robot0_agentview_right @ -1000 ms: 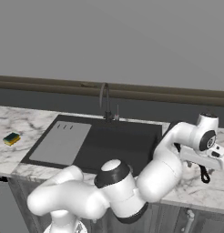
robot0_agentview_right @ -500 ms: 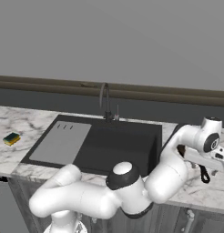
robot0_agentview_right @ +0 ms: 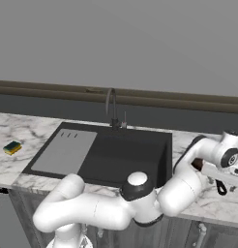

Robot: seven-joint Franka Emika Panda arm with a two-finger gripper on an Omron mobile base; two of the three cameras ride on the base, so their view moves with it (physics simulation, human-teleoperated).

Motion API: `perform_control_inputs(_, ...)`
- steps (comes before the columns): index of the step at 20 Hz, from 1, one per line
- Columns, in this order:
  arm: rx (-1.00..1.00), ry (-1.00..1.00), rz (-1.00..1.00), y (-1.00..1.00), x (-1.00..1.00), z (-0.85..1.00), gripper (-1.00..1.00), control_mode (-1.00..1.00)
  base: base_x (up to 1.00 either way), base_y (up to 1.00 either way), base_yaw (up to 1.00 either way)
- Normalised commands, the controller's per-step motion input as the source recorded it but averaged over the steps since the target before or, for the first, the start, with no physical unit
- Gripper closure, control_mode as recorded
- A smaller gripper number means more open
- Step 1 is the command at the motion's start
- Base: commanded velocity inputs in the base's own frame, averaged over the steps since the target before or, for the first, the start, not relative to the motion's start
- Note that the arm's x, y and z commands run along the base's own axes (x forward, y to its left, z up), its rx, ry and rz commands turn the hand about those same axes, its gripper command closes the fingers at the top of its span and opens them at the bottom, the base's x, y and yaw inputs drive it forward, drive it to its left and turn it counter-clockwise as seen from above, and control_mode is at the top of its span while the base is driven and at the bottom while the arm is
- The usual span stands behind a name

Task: Pick the pan and sponge and place them into the sink. Then turn on the water.

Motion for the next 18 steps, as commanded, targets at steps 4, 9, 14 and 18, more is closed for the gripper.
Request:
perform_control_inputs(4, 0.01, 0.01, 0.0, 0.0, 0.0, -0.11, -1.0, -1.0, 0.0, 0.0, 0.0)
perform_control_inputs(9, 0.0, 0.0, 0.01, 0.16, -0.12, 0.0, 1.0, -1.0, 0.0, 0.0, 0.0)
perform_control_inputs(14, 0.0, 0.0, 0.05, 0.37, -0.35, 0.02, 1.0, -1.0, 0.0, 0.0, 0.0)
perform_control_inputs(18, 0.0, 0.0, 0.13, 0.7, -0.52, 0.11, 1.0, -1.0, 0.0, 0.0, 0.0)
